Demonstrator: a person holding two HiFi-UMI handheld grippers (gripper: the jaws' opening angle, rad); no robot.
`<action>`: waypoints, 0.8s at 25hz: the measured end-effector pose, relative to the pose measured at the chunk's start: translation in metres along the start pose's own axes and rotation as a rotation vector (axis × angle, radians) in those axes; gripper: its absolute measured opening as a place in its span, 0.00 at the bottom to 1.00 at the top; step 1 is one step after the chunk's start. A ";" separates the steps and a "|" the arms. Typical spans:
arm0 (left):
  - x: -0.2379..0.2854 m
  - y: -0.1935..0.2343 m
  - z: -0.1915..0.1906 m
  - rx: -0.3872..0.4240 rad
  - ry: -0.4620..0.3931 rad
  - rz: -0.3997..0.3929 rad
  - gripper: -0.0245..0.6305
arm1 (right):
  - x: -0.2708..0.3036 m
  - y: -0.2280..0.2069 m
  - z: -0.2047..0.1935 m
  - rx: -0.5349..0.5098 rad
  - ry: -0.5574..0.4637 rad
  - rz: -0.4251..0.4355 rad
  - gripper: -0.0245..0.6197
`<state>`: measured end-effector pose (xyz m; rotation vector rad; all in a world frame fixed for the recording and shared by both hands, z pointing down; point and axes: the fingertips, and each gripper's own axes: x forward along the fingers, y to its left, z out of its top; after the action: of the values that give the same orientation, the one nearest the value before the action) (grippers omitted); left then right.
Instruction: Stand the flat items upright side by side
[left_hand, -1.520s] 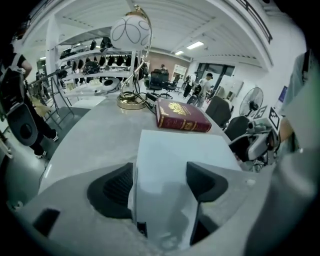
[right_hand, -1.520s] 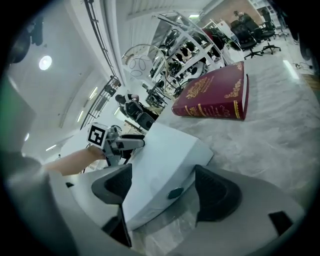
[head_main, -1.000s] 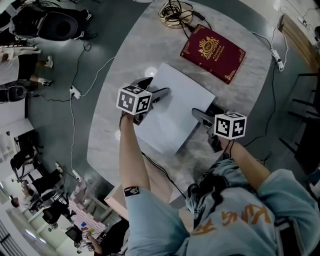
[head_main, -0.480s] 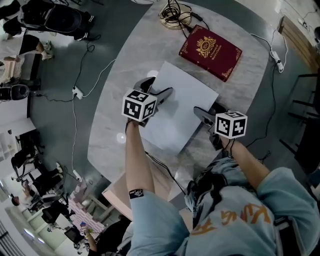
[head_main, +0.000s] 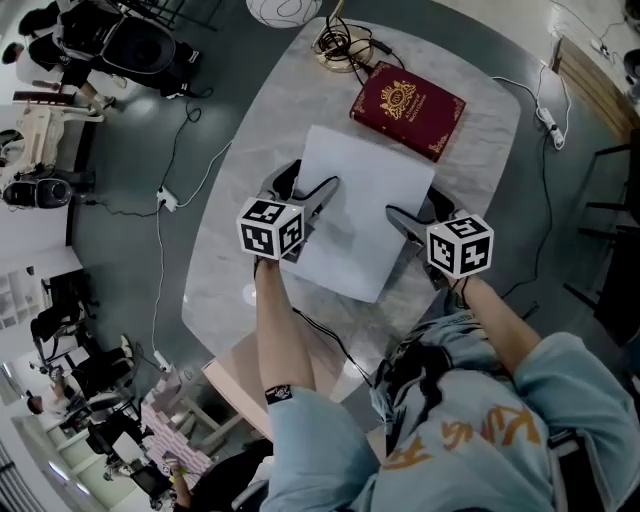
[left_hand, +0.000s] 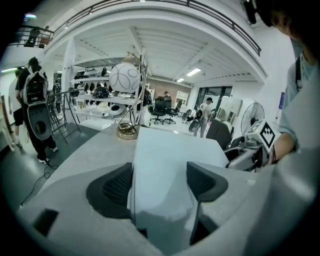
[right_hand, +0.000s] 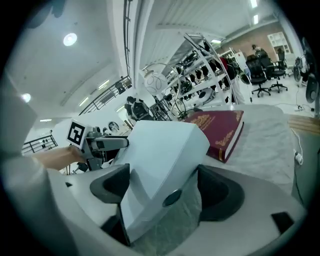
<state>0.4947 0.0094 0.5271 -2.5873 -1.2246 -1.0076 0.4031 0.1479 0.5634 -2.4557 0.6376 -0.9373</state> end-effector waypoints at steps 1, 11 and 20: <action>-0.003 -0.003 0.004 -0.006 -0.021 0.007 0.57 | -0.004 0.001 0.006 -0.030 -0.016 -0.005 0.67; -0.037 -0.032 0.022 -0.060 -0.177 0.035 0.57 | -0.050 0.025 0.048 -0.326 -0.147 -0.045 0.68; -0.071 -0.057 0.034 -0.047 -0.259 0.049 0.57 | -0.086 0.056 0.068 -0.528 -0.246 -0.086 0.68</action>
<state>0.4388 0.0129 0.4477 -2.8400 -1.1949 -0.7178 0.3789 0.1660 0.4443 -3.0201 0.7722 -0.5233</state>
